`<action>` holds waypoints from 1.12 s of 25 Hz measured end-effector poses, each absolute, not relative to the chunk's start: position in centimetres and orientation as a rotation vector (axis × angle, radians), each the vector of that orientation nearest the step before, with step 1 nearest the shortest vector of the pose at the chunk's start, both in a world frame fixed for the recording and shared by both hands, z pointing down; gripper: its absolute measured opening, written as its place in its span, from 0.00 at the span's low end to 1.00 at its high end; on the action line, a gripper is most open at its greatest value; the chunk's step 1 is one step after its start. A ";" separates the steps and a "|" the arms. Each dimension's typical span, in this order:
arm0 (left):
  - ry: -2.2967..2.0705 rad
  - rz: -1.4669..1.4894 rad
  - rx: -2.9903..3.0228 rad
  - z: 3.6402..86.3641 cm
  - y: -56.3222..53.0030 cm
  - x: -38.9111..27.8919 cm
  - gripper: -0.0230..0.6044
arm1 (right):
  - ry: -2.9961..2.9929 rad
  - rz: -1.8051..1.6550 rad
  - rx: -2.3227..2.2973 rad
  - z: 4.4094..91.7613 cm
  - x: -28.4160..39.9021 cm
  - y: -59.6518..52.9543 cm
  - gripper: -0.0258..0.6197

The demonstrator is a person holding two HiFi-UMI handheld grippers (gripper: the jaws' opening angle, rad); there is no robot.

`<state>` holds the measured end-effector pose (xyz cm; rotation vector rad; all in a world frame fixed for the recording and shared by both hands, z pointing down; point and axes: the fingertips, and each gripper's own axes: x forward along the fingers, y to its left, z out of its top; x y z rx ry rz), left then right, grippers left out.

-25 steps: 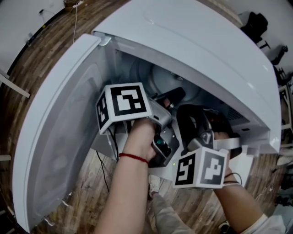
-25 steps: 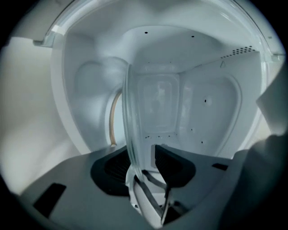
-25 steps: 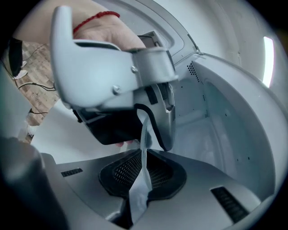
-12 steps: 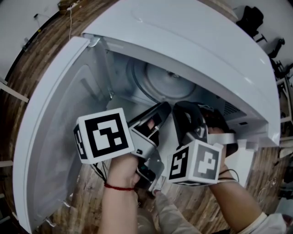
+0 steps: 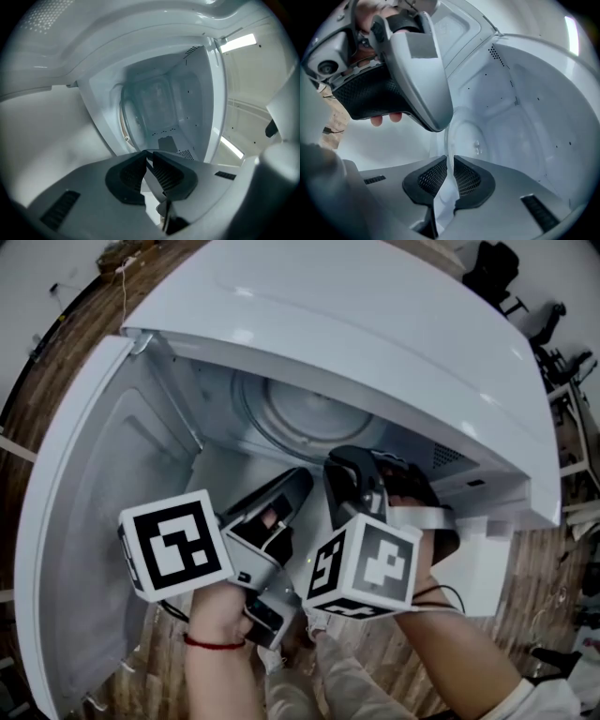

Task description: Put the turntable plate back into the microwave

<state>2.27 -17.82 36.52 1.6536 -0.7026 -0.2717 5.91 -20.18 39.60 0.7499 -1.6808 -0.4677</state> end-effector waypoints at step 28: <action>-0.702 -0.293 1.648 36.5 -18.9 3.0 0.10 | -1.806 -0.367 0.768 40.2 5.1 -20.0 0.17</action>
